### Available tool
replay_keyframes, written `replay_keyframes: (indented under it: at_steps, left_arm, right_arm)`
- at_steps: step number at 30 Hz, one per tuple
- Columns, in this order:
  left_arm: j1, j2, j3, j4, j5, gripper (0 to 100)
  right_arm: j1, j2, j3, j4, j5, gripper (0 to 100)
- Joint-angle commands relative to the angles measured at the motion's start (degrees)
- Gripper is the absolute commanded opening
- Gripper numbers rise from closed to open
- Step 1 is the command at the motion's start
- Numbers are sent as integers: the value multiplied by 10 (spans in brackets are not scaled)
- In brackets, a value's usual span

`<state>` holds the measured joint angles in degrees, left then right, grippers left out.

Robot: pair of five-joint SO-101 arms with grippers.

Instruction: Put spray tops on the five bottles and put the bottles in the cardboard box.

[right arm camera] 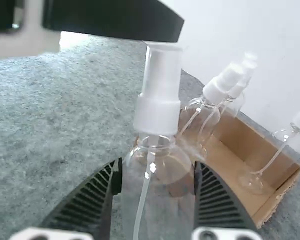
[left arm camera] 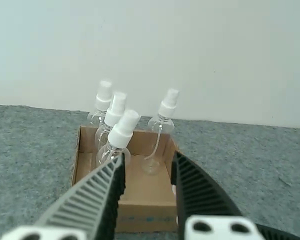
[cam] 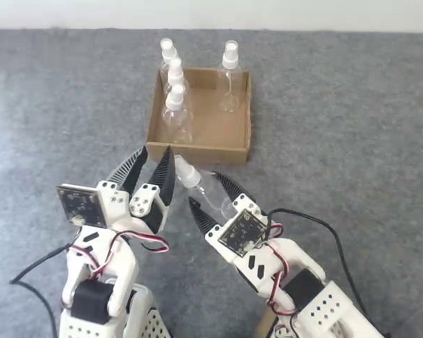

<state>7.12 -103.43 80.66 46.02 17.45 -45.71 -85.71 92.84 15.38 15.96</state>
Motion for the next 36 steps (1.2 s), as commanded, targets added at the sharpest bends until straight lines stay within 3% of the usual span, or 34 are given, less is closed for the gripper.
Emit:
replay_keyframes:
  at_steps: [1, 10, 18, 36]
  left_arm:
    - [-31, -11, -38, -16, 27, 141]
    - [-27, -11, -18, -4, 3, 141]
    - [51, -11, -15, 45, -74, 141]
    - [31, -11, -31, 50, -70, 137]
  right_arm:
    - [-2, -15, -17, -15, 6, 104]
    - [-2, -15, -22, -16, 6, 104]
    - [1, -15, -22, -16, 6, 104]
    - [6, -15, -16, -13, 6, 104]
